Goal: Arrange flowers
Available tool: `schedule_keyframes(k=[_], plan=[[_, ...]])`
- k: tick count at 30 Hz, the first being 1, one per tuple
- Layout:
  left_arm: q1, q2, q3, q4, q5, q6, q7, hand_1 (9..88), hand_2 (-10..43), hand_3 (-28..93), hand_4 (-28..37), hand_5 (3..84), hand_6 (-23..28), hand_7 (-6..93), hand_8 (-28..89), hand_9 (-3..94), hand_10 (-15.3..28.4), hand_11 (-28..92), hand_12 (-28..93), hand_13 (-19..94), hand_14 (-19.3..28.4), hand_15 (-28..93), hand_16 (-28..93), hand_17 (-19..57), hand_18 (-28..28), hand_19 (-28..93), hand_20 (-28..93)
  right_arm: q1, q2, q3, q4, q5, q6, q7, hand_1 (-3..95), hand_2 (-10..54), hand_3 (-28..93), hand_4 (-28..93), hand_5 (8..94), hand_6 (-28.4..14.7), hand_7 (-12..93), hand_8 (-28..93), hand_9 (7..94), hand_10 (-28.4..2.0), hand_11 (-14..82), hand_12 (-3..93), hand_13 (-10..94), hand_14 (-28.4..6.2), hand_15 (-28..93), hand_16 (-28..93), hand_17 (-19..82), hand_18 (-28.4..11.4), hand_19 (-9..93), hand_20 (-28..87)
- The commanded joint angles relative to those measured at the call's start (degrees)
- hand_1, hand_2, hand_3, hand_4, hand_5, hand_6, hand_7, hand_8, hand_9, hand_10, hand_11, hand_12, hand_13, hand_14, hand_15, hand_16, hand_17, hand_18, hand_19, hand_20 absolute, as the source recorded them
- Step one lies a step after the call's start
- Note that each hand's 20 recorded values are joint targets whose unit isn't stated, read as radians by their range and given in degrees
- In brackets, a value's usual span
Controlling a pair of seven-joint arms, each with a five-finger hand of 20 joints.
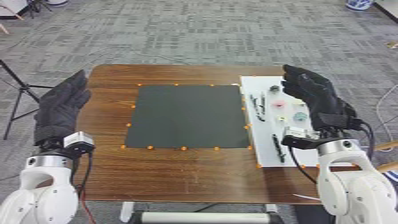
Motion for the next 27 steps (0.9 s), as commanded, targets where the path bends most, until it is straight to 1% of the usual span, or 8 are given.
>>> schedule_keyframes(k=[1, 6, 10, 13, 16, 19, 22, 27], plan=[[1.0, -0.35, -0.35, -0.58, -0.54, 0.35, 0.25, 29.1, 11.4, 74, -28.3, 45.8, 7.9, 8.2, -9, 31.7, 14.0, 17, 4, 20, 10.5, 15, -6, -5.9, 13.0, 35, 6, 0.0, 0.1, 0.0, -0.4, -0.4, -0.4, -0.3, 13.3, 13.0, 78, -22, 45.0, -4.6, 17, -10, 41.5, -17.6, 8.0, 16.6, 31, -16.0, 17, 21, 10, -18.2, 40, 14], [1.0, -0.52, -0.40, -0.57, -1.44, 0.80, 0.39, 29.1, 11.4, 74, -28.3, 45.9, 7.9, 8.3, -9, 31.7, 14.0, 18, 4, 20, 10.7, 15, -6, -6.0, 13.0, 36, 6, 1.1, 1.0, 1.7, -0.2, -6.4, -5.6, 0.0, 21.6, 1.0, 77, -22, 44.6, -4.3, 17, -11, 41.4, -16.6, 8.3, 16.8, 32, -15.3, 18, 22, 10, -18.3, 40, 15], [1.5, -0.53, -0.46, -0.91, -1.77, 1.89, 0.88, 29.0, 11.5, 74, -28.3, 46.0, 7.9, 8.4, -9, 31.9, 14.0, 18, 4, 20, 11.1, 16, -6, -6.0, 13.0, 36, 6, 1.1, 3.0, -0.4, -1.0, -18.0, 2.9, 3.0, 29.6, -7.9, 69, -27, 45.4, -5.9, 15, -11, 44.4, -14.6, 11.8, 17.4, 37, -12.0, 33, 22, 12, -17.5, 48, 18], [1.5, -0.56, -0.48, -0.94, -2.54, 1.81, 1.01, 29.0, 11.5, 74, -28.3, 45.9, 8.0, 8.7, -9, 31.9, 14.0, 18, 4, 21, 12.4, 16, -6, -5.9, 13.0, 36, 6, 1.3, 4.1, -0.6, -1.6, -22.9, 5.2, 6.9, 54.5, -9.3, 16, -17, 48.8, -5.6, 13, -10, 49.8, -12.8, 17.4, 21.0, 42, -9.6, 54, 28, 15, -15.9, 56, 26], [1.3, -0.51, -0.55, -0.81, -2.13, 1.98, 1.15, 28.8, 11.6, 74, -28.3, 46.1, 8.1, 9.0, -9, 32.1, 14.1, 18, 4, 21, 12.9, 17, -5, -5.9, 13.0, 36, 6, 1.0, 5.0, -0.4, -2.3, -28.0, 6.0, 11.3, 64.4, -9.5, -15, -7, 51.8, -4.7, 11, -8, 51.6, -12.3, 28.8, 29.6, 41, -10.4, 66, 41, 17, -15.0, 58, 37], [1.4, -0.58, -0.77, -0.86, -2.19, 2.17, 1.08, 28.8, 11.7, 74, -28.3, 46.3, 8.3, 9.2, -9, 32.3, 14.3, 19, 5, 21, 13.2, 18, -5, -6.0, 13.0, 36, 6, -0.2, 5.9, -0.1, -3.8, -34.6, 4.5, 15.9, 60.5, -9.5, -2, -11, 52.6, -4.7, 17, -11, 48.6, -13.5, 41.9, 33.6, 41, -13.2, 72, 43, 17, -17.9, 63, 39], [1.5, -0.64, -0.81, -0.97, -2.44, 2.62, 1.09, 28.8, 11.7, 74, -28.3, 46.6, 8.4, 9.5, -9, 32.6, 14.3, 19, 5, 22, 13.7, 18, -5, -6.0, 13.2, 36, 6, -1.3, 7.0, -0.7, -4.6, -43.5, 2.8, 19.3, 45.0, -9.5, 38, -27, 53.2, -5.0, 22, -12, 46.3, -15.1, 51.1, 38.3, 41, -15.7, 75, 44, 18, -19.8, 66, 38], [1.9, -0.62, -0.96, -1.24, -2.49, 3.18, 1.37, 28.7, 12.0, 74, -28.3, 47.0, 8.6, 9.9, -9, 32.9, 14.6, 19, 5, 23, 14.6, 20, -5, -6.2, 13.3, 37, 6, -3.2, 8.6, -1.4, -5.7, -55.3, -2.1, 22.5, 36.6, -9.5, 46, -28, 55.2, -4.7, 34, -12, 47.3, -17.3, 57.3, 45.0, 43, -18.1, 77, 46, 19, -22.1, 70, 40]])
